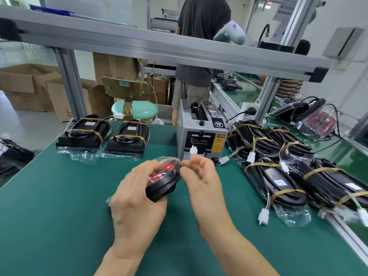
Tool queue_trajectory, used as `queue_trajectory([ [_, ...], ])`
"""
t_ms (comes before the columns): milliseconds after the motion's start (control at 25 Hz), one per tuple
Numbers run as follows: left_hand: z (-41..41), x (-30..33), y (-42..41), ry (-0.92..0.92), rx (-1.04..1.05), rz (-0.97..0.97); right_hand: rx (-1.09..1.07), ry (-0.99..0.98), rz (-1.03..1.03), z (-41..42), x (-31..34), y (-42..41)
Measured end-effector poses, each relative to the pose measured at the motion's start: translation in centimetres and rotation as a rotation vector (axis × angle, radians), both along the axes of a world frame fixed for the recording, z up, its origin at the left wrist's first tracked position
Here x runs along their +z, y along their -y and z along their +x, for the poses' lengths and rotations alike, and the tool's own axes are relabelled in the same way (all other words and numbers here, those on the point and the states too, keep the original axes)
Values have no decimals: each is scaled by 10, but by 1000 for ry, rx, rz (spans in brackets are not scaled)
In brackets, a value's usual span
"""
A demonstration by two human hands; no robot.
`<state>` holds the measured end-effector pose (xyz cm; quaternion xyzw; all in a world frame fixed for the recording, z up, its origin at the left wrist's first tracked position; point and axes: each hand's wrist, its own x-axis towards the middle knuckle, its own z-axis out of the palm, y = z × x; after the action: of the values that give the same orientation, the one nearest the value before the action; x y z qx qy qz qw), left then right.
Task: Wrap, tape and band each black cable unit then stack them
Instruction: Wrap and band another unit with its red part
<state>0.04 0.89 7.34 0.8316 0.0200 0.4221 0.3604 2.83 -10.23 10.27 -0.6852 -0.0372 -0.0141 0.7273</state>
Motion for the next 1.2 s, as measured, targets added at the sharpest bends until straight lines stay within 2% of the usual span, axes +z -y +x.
queue_trajectory([
  [40, -1, 1, -1, -2, 3, -13, 23, -20, 36, 1, -1, 0],
  [200, -2, 2, -3, -1, -14, -38, 26, -10, -35, 7, -3, -3],
  [360, -2, 1, -3, -7, -26, -44, 45, -47, 75, 11, -2, 0],
  [600, -2, 0, -8, 17, -76, -82, 145, 9, -80, 2, -8, -2],
  [680, -3, 0, -12, 27, -120, -114, 130, -9, -64, 10, -6, 1],
  [840, -2, 8, -34, 47, -194, -454, -134, 169, -87, 29, -2, 37],
  [920, 2, 8, -45, 94, -274, -683, -15, 219, -247, 29, -4, 50],
  [1040, 5, -1, -48, 121, -488, -1064, 310, 200, -442, 26, -11, 45],
  [1120, 3, -12, -45, 60, -582, -1198, 380, 223, -477, 27, -12, 41],
  [1200, 0, -20, -46, -46, -629, -1215, 325, 295, -545, 33, -9, 41],
])
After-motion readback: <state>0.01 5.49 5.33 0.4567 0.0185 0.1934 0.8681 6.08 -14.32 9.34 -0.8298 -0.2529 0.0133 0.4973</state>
